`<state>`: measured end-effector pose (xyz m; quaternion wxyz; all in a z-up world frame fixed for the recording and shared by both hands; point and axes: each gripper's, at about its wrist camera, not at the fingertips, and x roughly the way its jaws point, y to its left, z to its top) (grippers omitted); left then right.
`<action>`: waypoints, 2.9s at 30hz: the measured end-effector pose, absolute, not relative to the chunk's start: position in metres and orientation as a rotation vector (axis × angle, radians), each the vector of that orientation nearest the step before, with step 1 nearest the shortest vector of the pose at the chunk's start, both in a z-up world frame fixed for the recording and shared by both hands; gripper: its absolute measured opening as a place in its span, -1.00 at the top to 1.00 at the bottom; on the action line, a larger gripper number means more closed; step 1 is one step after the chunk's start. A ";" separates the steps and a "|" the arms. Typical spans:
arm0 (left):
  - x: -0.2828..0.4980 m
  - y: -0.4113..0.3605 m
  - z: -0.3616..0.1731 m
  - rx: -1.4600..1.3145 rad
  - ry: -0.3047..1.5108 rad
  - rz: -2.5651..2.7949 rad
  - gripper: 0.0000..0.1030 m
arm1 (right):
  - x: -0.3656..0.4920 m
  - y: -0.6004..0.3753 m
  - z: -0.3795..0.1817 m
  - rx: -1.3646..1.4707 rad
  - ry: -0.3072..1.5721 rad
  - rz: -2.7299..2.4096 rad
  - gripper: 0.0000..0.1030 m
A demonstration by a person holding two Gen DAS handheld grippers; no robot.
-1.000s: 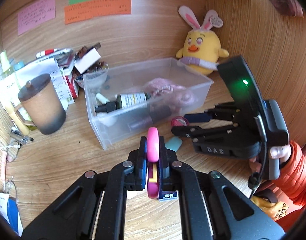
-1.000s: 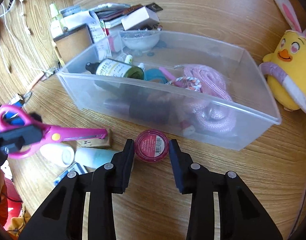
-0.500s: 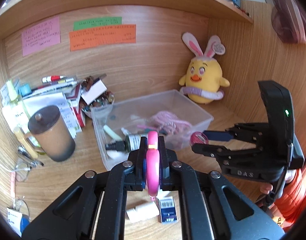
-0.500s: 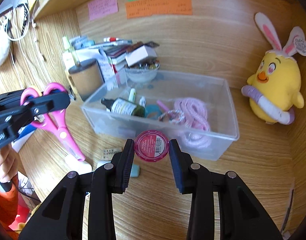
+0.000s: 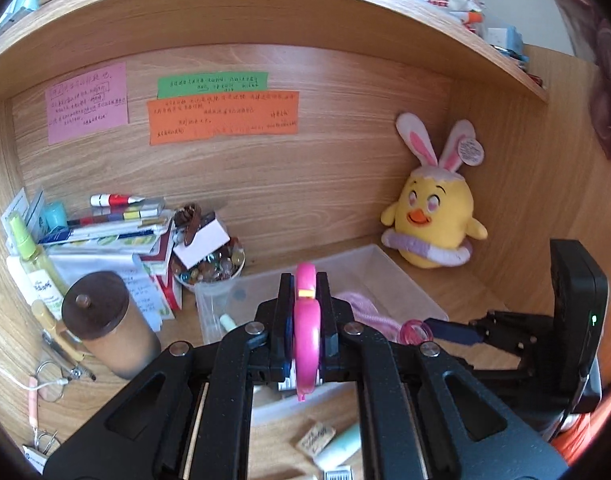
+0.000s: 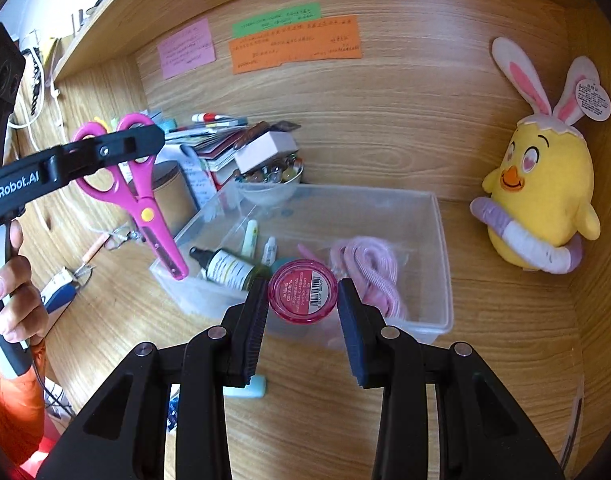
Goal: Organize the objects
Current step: 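Lower the scissors and pink round tape into the clear box, open both tools, then grasp the white pill bottle with the left tool while the right tool grasps the light blue tube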
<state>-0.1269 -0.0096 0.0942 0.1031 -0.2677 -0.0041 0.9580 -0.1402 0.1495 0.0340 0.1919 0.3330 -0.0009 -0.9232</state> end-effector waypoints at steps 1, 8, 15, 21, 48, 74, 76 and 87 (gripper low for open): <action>-0.130 -0.008 0.094 -0.785 -0.012 2.830 0.84 | -0.144 0.150 0.034 0.938 0.001 -2.598 0.37; -0.159 0.005 0.085 -0.784 -0.035 2.858 0.85 | -0.166 0.152 0.027 0.977 0.008 -2.613 0.37; -0.190 0.001 0.062 -0.866 -0.039 2.895 0.84 | -0.185 0.147 0.012 1.031 0.014 -2.599 0.37; -0.197 -0.012 0.047 -0.958 -0.042 2.894 0.84 | -0.195 0.143 0.003 1.072 0.027 -2.590 0.37; -0.108 -0.042 0.030 -1.077 0.048 2.850 -0.72 | -0.149 0.128 0.024 1.022 0.149 -2.641 -0.64; -0.050 -0.043 -0.059 -1.358 -0.061 2.614 -0.23 | -0.113 0.098 -0.051 1.275 0.083 -2.446 -0.65; -0.051 -0.046 -0.060 -1.362 -0.078 2.612 -0.04 | -0.113 0.092 -0.052 1.278 0.092 -2.432 -0.65; -0.042 -0.069 -0.058 -1.345 -0.128 2.683 -0.04 | -0.116 0.055 -0.061 1.274 0.246 -2.431 -0.60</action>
